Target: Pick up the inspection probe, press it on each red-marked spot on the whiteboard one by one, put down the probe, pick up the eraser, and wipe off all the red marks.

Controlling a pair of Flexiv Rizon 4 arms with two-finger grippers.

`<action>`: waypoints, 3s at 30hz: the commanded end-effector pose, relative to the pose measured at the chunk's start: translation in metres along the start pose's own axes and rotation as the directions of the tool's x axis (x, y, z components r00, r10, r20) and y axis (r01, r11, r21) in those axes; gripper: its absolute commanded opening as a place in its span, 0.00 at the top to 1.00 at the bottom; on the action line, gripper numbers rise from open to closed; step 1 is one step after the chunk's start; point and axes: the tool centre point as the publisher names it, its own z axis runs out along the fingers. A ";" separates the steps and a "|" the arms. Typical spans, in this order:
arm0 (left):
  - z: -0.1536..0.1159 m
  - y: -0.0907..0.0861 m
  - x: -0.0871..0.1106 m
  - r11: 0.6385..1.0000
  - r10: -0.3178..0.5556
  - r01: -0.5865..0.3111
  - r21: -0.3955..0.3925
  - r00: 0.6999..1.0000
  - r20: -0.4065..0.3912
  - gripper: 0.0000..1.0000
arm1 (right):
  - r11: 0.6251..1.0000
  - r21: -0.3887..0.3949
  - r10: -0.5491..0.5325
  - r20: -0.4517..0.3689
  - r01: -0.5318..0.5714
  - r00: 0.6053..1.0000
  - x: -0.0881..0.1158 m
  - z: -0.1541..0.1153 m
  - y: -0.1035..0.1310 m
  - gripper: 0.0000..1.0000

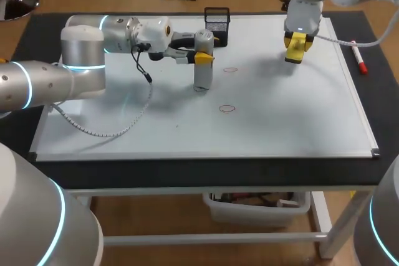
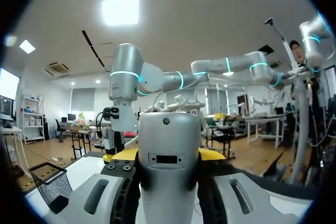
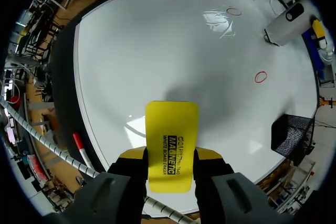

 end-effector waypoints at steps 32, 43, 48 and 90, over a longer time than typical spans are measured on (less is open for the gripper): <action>-0.198 -0.066 -0.023 0.995 0.097 -0.083 -0.051 0.890 0.446 1.00 | 1.000 0.002 -0.002 -0.004 0.002 1.000 0.001 -0.002 0.000 1.00; -0.236 -0.079 -0.025 0.992 0.124 -0.111 -0.057 0.856 0.503 1.00 | 1.000 0.002 -0.002 -0.004 0.002 1.000 0.001 -0.002 0.000 1.00; -0.241 -0.080 -0.023 0.992 0.126 -0.119 -0.046 0.846 0.519 1.00 | 1.000 0.002 -0.002 -0.004 0.002 1.000 0.001 -0.002 0.000 1.00; -0.244 -0.081 -0.022 0.992 0.125 -0.124 -0.037 0.840 0.528 1.00 | 0.905 0.018 -0.425 -0.025 0.425 0.905 -0.218 0.002 0.147 1.00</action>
